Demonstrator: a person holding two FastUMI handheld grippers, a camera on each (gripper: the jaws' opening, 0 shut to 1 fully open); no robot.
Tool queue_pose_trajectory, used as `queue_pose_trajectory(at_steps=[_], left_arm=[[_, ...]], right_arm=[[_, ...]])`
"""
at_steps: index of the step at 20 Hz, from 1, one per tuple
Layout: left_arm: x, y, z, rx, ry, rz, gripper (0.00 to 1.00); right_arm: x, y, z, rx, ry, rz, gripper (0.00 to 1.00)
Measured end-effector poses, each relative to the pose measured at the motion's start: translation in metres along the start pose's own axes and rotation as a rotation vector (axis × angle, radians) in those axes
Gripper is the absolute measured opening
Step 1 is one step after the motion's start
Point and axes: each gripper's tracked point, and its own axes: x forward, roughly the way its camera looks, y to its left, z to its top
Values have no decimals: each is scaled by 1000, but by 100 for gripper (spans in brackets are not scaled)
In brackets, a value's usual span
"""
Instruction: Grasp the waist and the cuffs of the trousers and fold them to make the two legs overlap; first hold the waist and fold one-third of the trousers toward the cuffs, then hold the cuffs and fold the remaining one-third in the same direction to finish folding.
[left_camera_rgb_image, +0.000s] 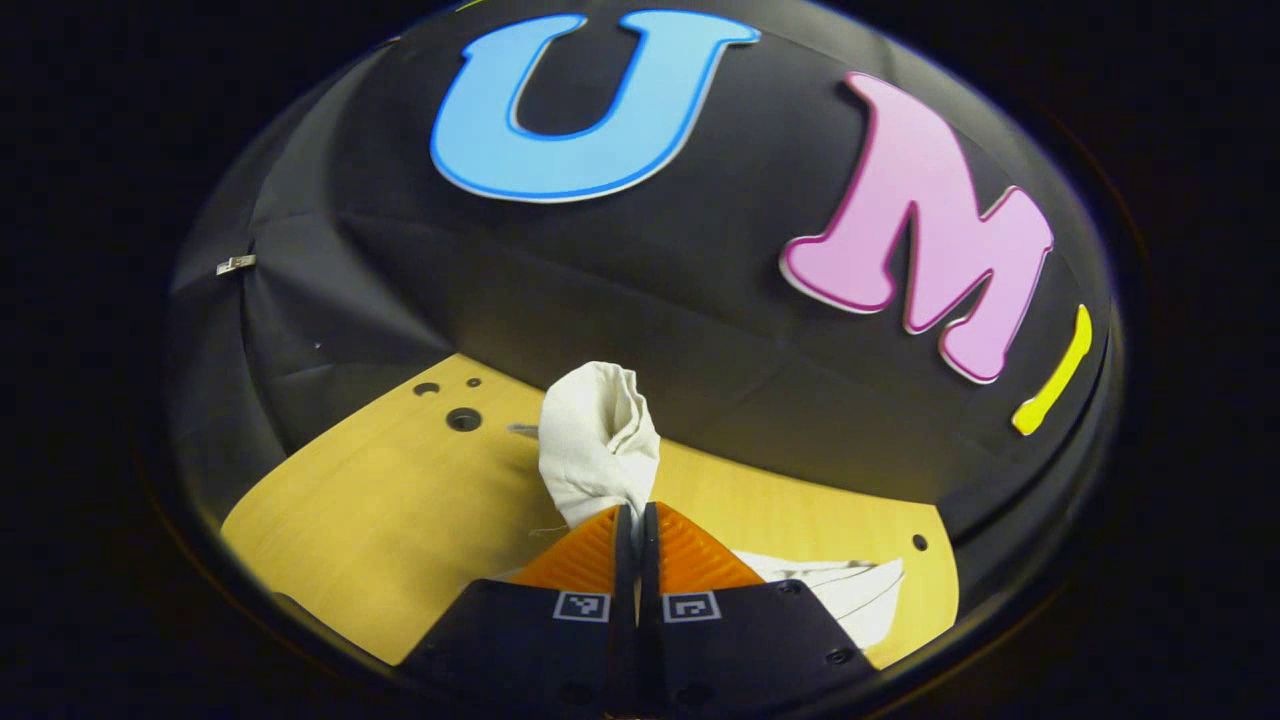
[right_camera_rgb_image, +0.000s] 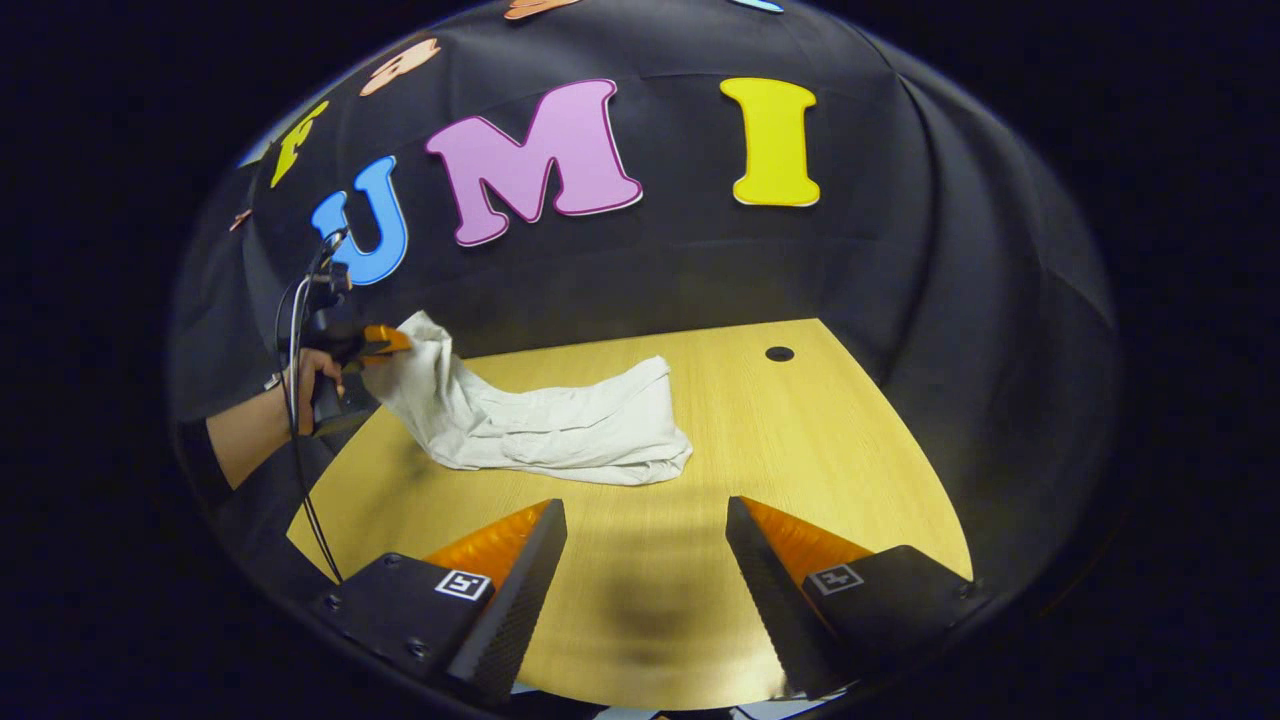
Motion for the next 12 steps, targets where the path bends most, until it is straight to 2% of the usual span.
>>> queue_pose_trajectory(at_steps=[4, 12], left_arm=[[-6, -91, -6, 39, -23, -81, 5], [2, -231, -80, 70, 69, -245, 5]], right_arm=[[-1, -27, 1, -84, -8, 42, 99], [-6, -52, 2, -32, -42, 16, 99]])
